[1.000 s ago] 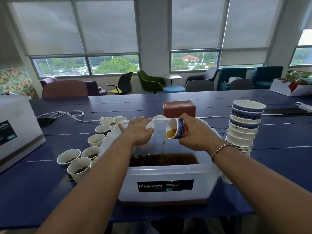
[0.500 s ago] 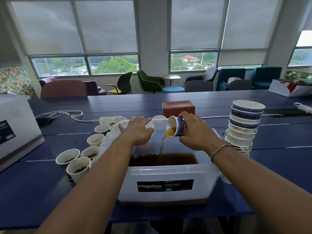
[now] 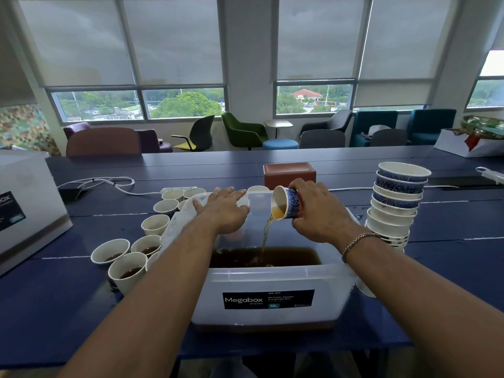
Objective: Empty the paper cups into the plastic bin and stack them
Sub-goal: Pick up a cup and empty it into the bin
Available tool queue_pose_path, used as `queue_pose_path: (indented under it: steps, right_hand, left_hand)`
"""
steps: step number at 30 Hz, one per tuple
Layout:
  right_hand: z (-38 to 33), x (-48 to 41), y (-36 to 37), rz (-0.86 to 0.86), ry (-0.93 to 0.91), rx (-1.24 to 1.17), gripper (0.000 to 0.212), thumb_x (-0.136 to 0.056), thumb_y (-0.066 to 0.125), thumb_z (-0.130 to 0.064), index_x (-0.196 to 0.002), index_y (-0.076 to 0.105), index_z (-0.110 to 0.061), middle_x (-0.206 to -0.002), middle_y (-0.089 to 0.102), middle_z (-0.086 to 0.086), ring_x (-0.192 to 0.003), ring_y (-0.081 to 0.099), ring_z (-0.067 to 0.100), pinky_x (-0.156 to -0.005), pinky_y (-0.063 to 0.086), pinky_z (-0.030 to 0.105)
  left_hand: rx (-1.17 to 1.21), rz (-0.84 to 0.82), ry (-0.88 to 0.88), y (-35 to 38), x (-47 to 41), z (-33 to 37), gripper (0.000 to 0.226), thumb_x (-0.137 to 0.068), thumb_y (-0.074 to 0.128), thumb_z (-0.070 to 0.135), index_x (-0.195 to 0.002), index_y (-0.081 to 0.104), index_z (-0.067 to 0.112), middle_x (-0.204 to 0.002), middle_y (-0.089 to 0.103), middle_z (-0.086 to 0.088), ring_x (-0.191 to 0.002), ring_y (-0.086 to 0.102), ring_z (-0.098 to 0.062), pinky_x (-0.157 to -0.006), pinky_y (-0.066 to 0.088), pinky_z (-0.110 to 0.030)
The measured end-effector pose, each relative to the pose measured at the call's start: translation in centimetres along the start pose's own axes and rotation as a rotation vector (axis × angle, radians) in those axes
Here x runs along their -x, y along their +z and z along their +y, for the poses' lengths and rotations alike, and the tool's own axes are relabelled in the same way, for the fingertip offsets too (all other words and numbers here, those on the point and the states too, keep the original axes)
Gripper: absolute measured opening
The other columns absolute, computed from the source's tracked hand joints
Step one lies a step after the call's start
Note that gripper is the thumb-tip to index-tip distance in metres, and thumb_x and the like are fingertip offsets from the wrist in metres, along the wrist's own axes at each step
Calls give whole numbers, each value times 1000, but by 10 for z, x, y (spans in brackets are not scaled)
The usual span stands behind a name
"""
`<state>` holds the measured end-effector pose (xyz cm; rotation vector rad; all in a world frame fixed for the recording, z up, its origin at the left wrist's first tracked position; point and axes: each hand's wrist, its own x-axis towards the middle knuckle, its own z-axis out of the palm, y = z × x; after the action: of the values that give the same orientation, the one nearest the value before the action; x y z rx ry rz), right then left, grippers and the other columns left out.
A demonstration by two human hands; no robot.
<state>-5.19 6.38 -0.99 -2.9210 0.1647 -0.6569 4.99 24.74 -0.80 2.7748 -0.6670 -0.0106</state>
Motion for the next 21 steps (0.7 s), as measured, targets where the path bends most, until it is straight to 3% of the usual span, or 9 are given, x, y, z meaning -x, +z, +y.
queue_pose_path:
  steps: [21]
  right_hand:
    - [-2,1,-2,42,-37,91,69,-79,69,-30,-137,33,-26,-133,47,1,-121,41,20,-100,40,39]
  left_hand:
    - [-3,4,-1,2,-3,-1,54,-103,34,49,-154,20,40,-165,9,6,-153,-1,-22,-115,-5,-66]
